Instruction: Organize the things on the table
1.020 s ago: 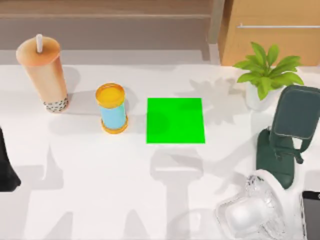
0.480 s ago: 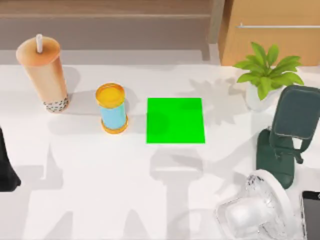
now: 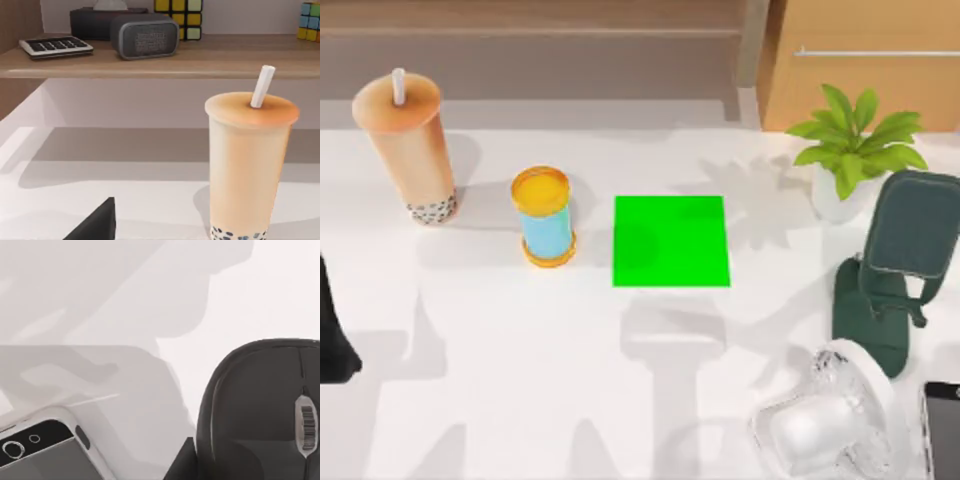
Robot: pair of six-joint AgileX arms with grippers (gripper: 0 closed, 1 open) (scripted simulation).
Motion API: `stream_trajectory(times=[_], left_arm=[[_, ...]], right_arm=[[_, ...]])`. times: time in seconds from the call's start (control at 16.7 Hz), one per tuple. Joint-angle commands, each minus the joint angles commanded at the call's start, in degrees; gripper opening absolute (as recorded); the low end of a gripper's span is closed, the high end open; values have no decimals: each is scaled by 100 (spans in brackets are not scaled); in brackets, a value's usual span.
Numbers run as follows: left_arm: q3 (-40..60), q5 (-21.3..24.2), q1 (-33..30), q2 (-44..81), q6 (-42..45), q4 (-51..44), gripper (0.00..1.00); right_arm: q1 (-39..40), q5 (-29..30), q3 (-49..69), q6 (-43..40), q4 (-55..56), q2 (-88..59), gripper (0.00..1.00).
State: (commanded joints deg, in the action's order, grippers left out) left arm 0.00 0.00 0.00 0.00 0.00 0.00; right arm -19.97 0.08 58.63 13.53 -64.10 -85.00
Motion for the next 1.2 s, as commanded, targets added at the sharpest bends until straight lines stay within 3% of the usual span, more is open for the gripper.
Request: stream_trajectory(times=[0.6, 0.9, 1.2], left_arm=[[0, 0, 0, 0, 0, 0, 100], [0, 0, 0, 0, 0, 0, 100], [0, 0, 0, 0, 0, 0, 100]], right_arm=[[201, 37, 630, 227, -98, -220, 0], [1007, 45, 2437, 758, -456, -1061, 0], [2340, -148, 4643, 1327, -1124, -2376, 0]])
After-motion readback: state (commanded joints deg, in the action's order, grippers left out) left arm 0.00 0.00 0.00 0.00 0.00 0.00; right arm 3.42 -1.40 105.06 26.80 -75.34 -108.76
